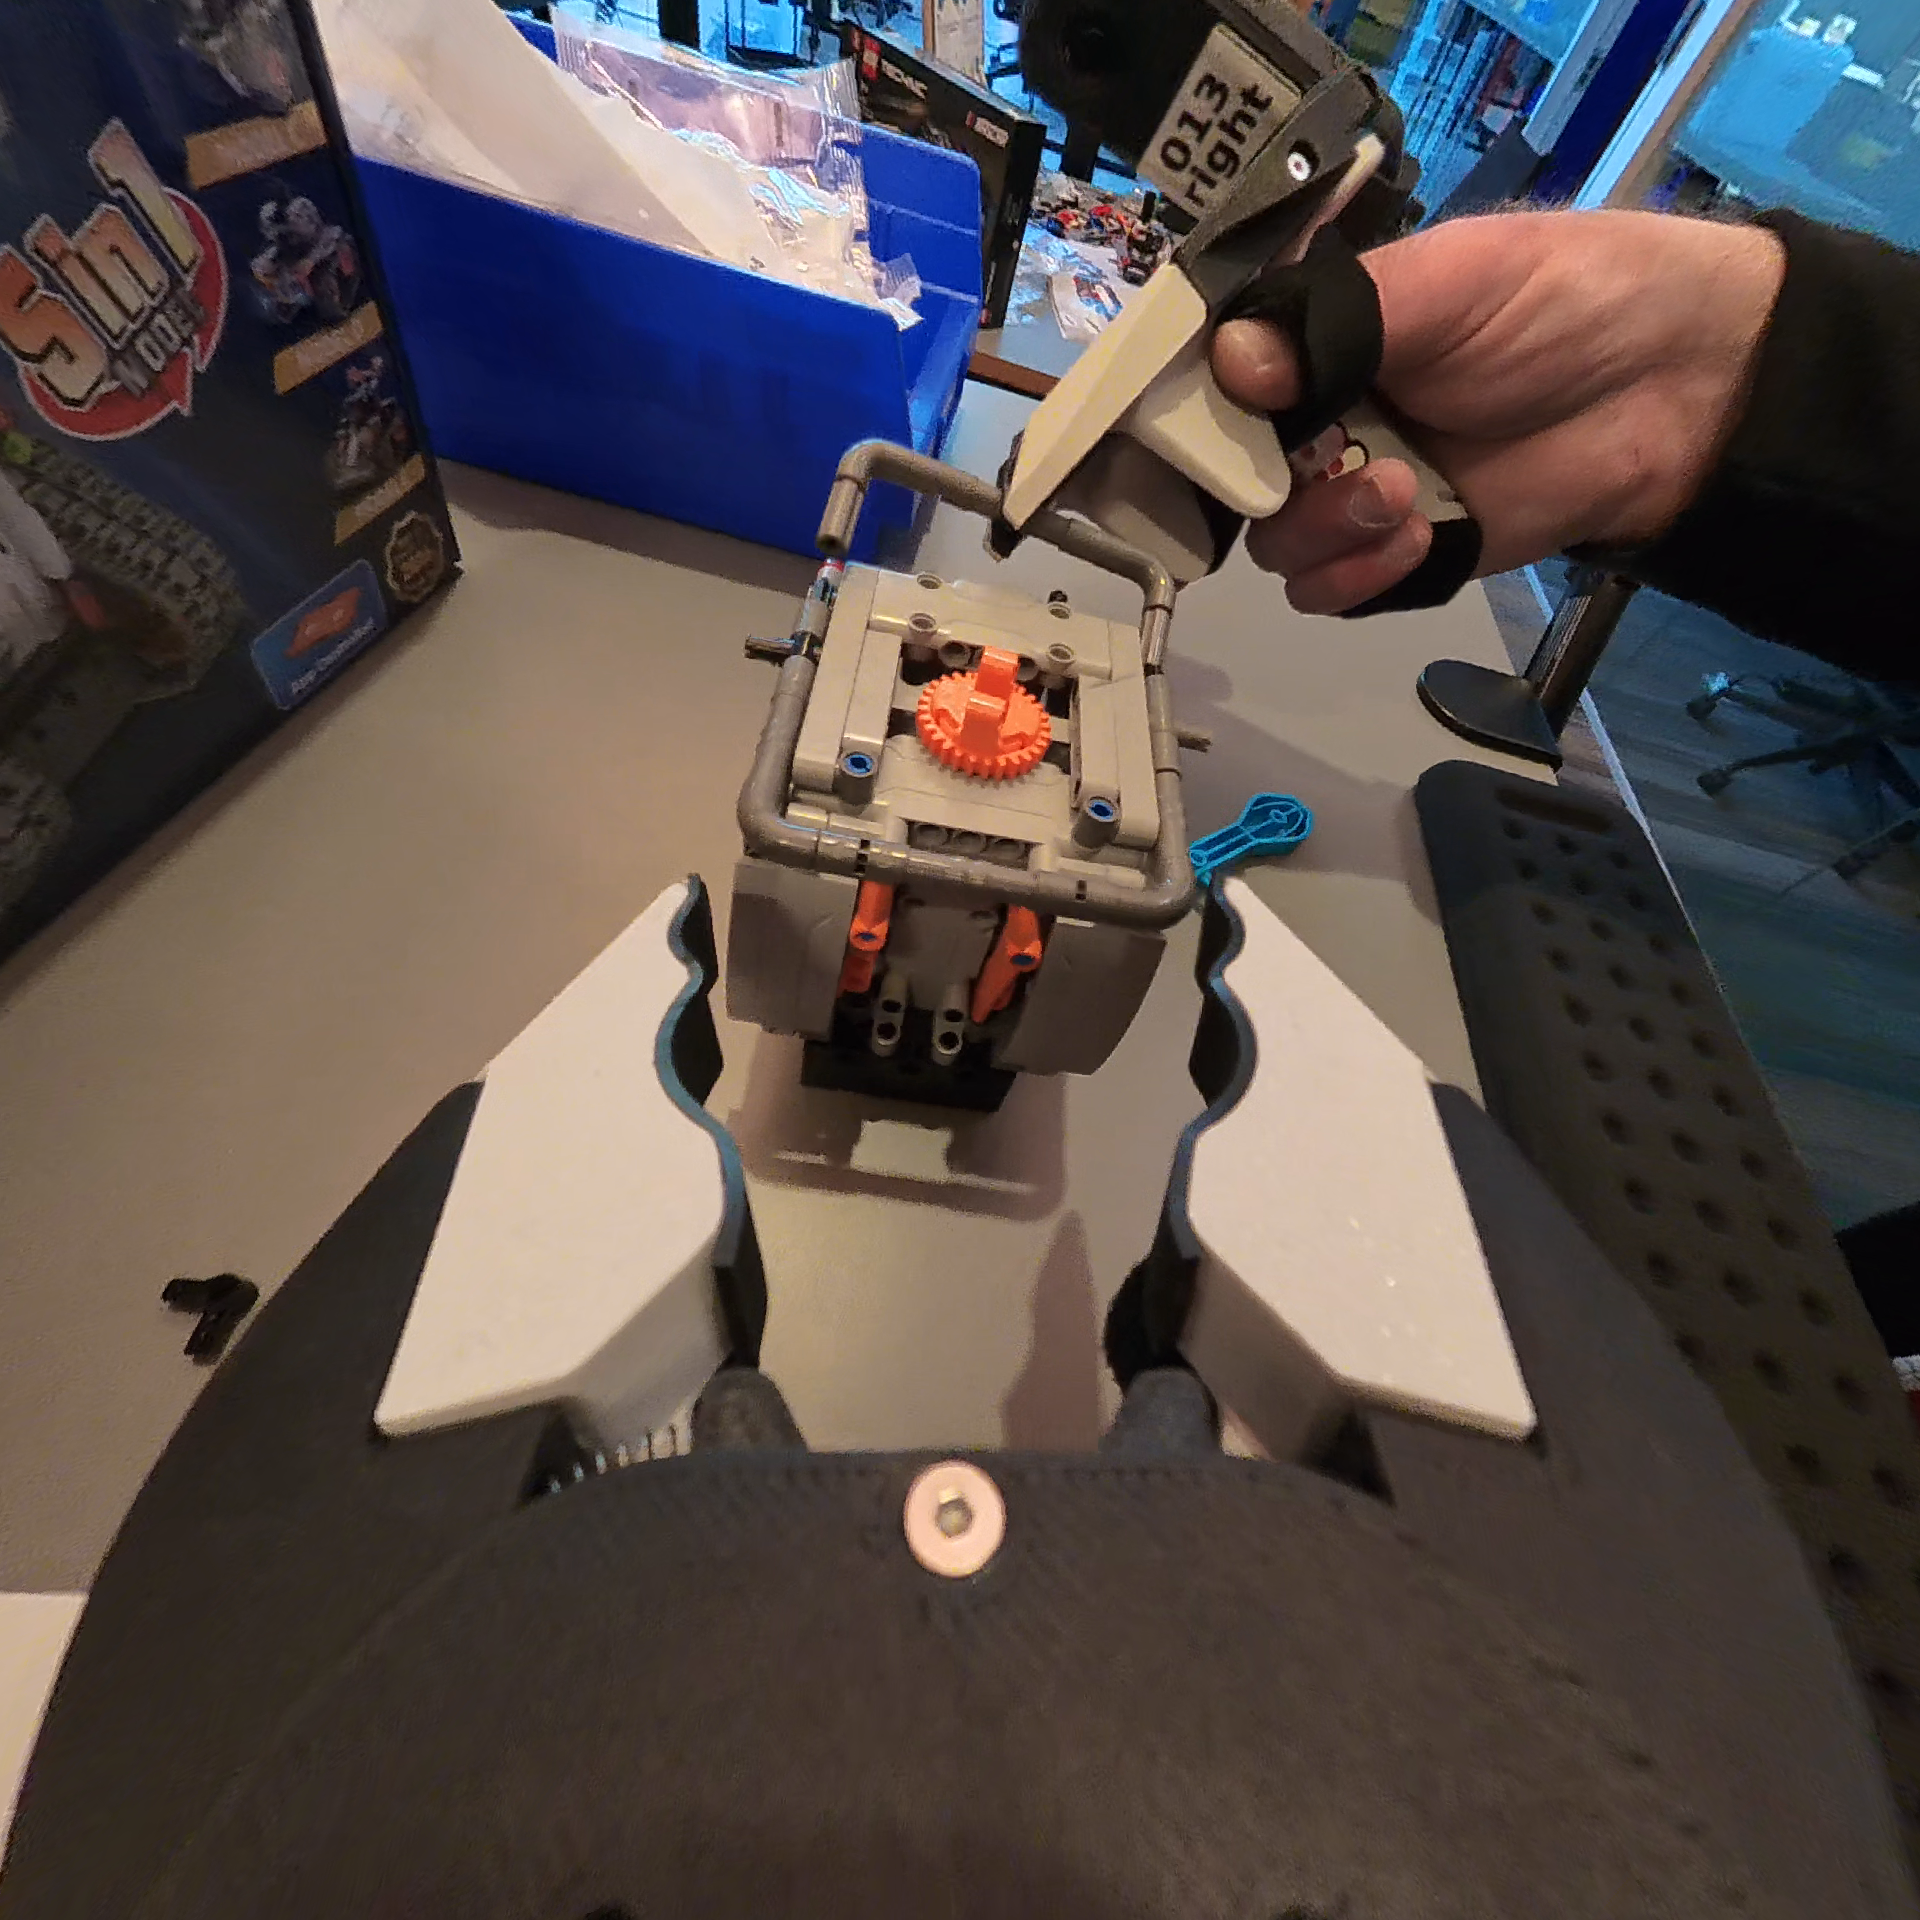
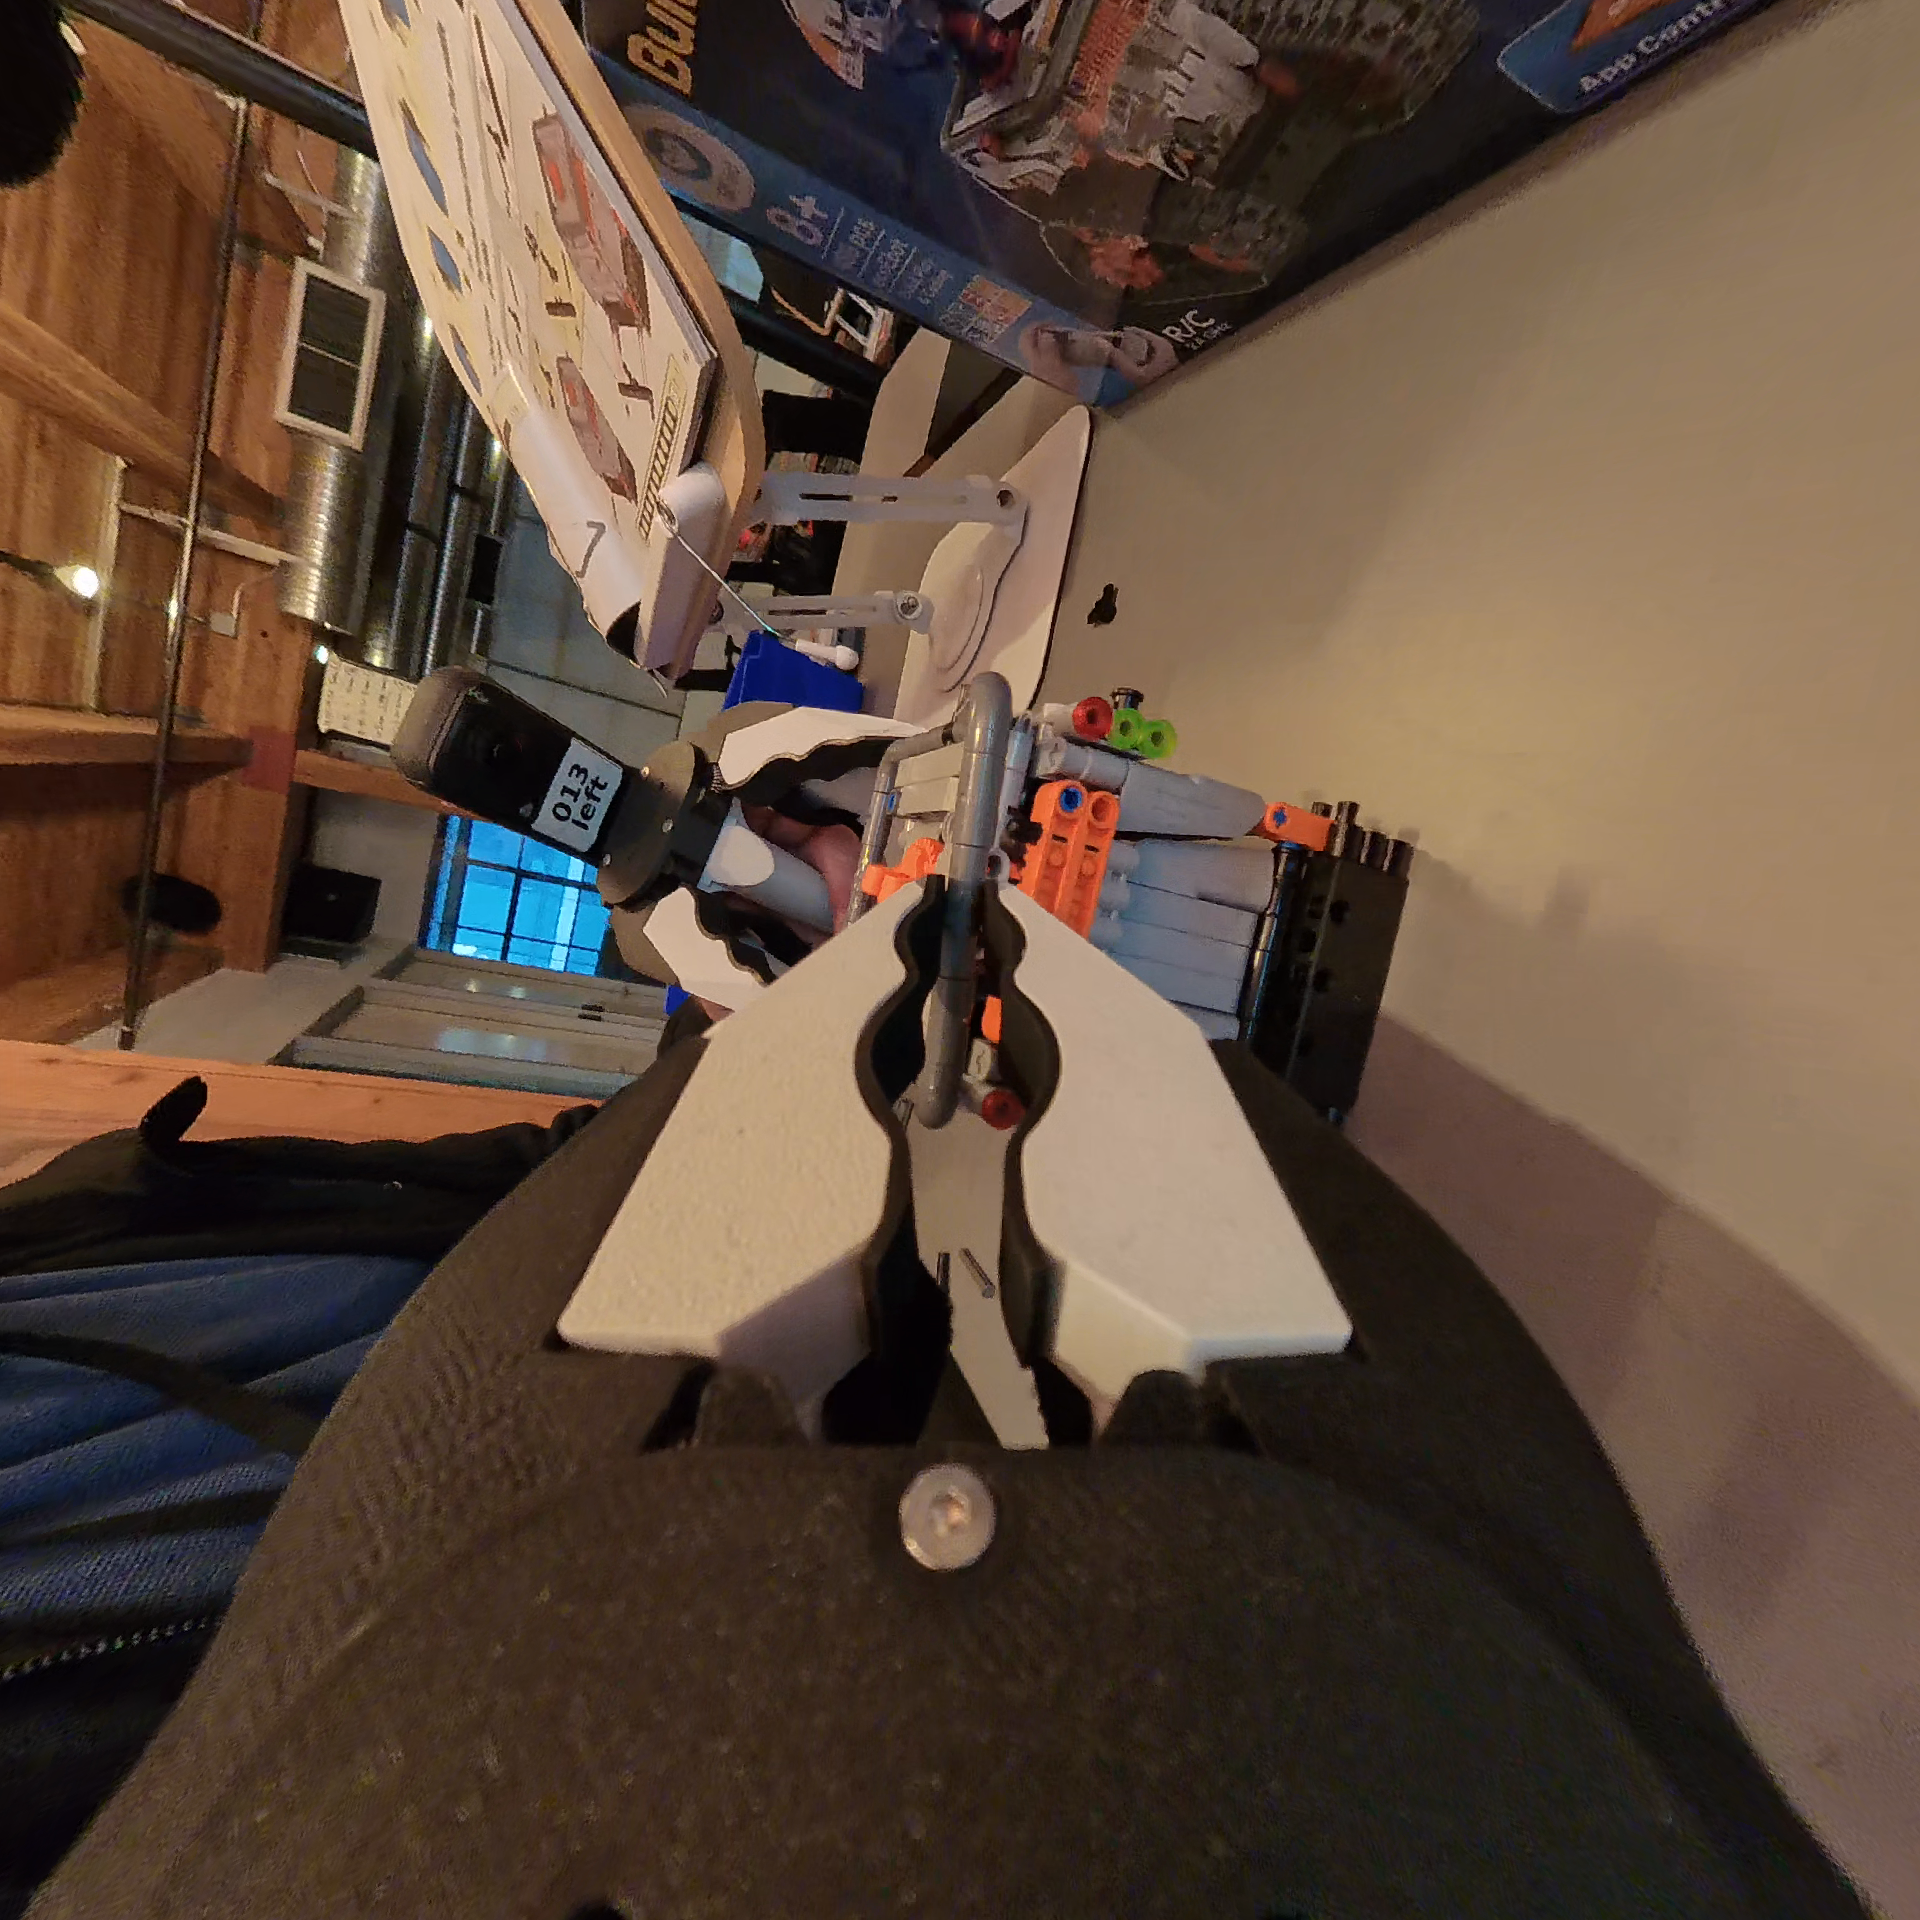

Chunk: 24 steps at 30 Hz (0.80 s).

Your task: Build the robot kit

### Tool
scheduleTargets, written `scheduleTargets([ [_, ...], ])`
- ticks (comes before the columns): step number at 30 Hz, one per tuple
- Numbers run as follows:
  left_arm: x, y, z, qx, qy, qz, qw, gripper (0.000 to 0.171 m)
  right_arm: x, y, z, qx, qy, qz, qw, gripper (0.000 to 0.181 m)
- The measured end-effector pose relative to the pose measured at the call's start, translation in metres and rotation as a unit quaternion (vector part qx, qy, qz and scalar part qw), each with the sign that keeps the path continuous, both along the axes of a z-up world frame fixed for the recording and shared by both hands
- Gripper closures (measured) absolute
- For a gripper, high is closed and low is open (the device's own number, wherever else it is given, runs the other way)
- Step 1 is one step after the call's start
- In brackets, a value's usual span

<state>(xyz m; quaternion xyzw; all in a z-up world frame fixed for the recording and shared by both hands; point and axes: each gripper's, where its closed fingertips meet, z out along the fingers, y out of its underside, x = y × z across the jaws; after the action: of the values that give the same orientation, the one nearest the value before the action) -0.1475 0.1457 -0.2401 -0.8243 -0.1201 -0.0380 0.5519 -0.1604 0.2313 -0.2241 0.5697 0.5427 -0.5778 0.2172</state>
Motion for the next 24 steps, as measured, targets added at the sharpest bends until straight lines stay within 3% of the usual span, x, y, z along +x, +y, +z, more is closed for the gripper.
scheduleTargets([
  [24, 0.003, 0.007, -0.002, 0.009, 0.011, -0.019, 1.000, 0.089, 0.001, -0.001, -0.015, 0.015, -0.028, 0.022, 0.999, 0.176],
])
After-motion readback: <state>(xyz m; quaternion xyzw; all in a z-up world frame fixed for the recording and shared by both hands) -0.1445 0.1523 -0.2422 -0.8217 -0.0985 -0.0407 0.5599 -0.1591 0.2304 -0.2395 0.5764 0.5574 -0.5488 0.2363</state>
